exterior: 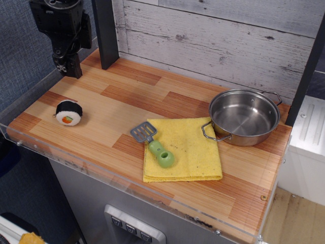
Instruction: Pickup the bowl and place it to the top left of the table.
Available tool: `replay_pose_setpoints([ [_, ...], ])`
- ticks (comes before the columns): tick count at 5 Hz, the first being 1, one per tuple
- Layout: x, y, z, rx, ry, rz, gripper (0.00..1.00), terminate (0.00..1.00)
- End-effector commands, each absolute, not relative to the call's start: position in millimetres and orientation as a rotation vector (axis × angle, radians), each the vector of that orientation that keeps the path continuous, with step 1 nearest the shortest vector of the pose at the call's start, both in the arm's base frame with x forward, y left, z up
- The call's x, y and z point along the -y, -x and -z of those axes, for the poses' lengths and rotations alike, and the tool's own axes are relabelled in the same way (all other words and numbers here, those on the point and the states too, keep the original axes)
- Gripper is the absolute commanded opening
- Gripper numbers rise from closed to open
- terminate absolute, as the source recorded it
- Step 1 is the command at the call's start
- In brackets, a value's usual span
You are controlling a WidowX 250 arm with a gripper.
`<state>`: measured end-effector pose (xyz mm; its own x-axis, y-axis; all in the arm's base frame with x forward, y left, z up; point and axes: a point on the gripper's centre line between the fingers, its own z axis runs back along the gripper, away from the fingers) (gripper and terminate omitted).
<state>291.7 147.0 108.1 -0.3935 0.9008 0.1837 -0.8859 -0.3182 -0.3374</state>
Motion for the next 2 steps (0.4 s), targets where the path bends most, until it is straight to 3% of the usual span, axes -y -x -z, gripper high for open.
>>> replay_pose_setpoints([
  [1,-147,-292,-108,0.461,0.045,-1.921,1.0,0.0],
  [2,-129,-308,-101,0.442,0.061,-1.805,1.0,0.0],
])
